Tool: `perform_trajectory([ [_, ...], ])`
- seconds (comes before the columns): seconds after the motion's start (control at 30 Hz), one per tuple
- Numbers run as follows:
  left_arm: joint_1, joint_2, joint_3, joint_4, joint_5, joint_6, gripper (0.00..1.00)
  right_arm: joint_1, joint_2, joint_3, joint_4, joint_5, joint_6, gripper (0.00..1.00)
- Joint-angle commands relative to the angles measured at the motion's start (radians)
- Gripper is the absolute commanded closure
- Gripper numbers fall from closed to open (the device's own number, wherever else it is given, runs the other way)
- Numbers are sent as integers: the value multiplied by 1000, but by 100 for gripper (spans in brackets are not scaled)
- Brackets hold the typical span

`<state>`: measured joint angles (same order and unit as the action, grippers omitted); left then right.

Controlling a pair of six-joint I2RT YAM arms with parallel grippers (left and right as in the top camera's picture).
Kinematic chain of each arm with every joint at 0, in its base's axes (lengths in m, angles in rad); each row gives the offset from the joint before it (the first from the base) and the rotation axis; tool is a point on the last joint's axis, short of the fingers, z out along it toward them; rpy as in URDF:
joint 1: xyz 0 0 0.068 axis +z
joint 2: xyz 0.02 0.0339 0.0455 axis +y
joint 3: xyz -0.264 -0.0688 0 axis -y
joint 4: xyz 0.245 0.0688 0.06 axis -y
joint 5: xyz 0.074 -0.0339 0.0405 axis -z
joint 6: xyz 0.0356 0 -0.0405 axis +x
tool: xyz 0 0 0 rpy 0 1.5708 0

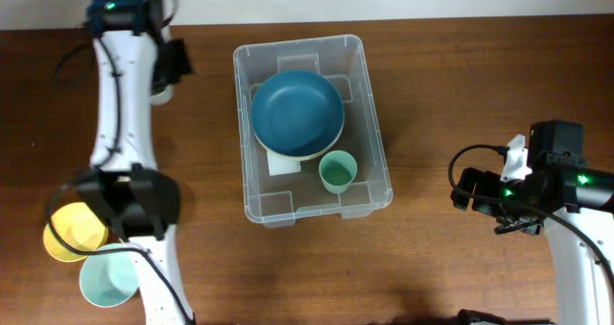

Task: Pack container
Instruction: 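Carry the white cup into the container and open the left gripper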

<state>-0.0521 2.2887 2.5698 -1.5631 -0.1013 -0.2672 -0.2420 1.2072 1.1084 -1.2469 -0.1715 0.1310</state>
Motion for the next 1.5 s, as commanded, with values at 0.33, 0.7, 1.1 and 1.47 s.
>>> perform_trajectory([
  [0.33, -545, -95, 43, -118, 98, -58, 100, 7, -4, -2, -5, -1, -4, 1],
  [0.7, -737, -95, -109, -84, 53, -85, 100, 7, -4, -3, -10, -2, -4, 1],
  [1.1, -755, -95, -431, 155, 57, -87, 96, 7, -4, -2, -15, -2, -4, 1],
  [1.47, -684, -184, -385, 85, -36, -97, 49, 7, -4, -3, -21, -1, -4, 1],
])
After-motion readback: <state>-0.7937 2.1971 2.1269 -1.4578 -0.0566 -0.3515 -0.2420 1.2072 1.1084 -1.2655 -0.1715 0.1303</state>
